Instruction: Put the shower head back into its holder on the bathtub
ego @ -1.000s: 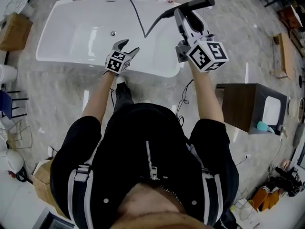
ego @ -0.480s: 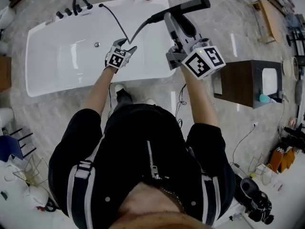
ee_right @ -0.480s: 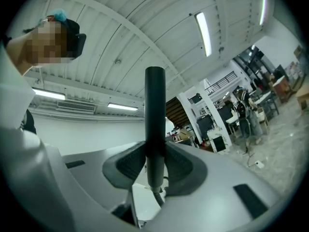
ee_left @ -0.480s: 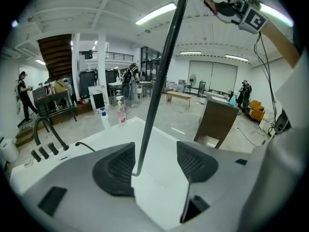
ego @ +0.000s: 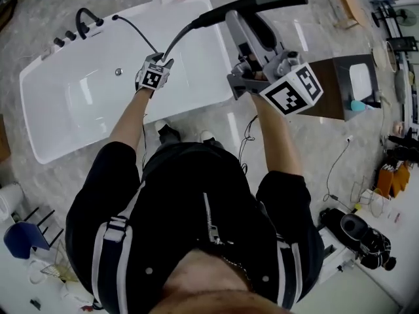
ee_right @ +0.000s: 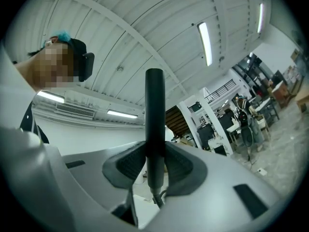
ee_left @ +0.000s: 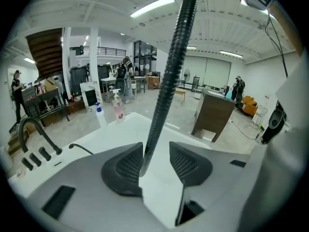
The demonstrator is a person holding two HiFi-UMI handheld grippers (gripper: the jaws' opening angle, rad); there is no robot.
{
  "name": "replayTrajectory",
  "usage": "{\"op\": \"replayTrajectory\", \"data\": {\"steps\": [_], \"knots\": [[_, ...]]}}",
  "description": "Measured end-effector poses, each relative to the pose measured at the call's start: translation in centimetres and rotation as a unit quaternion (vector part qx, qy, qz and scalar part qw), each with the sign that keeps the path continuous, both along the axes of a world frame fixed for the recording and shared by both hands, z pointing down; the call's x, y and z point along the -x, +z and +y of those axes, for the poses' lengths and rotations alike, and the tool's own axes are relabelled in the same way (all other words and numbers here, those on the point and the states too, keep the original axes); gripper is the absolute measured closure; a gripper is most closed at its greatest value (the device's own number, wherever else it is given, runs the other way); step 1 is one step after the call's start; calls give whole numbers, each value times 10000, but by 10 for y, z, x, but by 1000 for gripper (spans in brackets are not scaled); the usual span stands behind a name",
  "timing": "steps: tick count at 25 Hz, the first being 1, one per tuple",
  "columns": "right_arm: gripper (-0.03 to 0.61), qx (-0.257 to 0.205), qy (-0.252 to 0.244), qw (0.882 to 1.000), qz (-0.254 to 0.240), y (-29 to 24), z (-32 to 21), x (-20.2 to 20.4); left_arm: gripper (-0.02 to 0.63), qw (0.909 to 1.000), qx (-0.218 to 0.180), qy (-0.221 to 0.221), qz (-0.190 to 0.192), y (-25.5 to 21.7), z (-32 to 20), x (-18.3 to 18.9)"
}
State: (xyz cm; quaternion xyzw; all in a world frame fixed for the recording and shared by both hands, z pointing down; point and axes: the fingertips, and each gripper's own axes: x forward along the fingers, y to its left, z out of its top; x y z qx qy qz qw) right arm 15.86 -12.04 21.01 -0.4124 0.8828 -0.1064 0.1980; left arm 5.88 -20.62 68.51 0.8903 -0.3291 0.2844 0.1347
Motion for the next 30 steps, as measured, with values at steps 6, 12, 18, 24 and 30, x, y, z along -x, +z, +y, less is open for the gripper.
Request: {"op": "replayTrajectory", "data": {"steps": [6,12,18,24,30], "knots": [[451,-19,301,9995,-45,-13,8,-5,514,9997,-88,225,53,14,-11,-5],[451,-31,727,9969,295,-21,10,-15,535,9992,-280,273,61,13,-8,2],[451,198,1122,9933,214,3,7,-38,537,9995,-271,-2,178,4,-13,38],[451,545,1353,9880,511,44,-2,-41,537,9975,-561,-305,318,-27,-28,96],[451,1071,1269,9815,955,100,-14,-21,537,9917,-992,-692,438,-67,-42,146]]}}
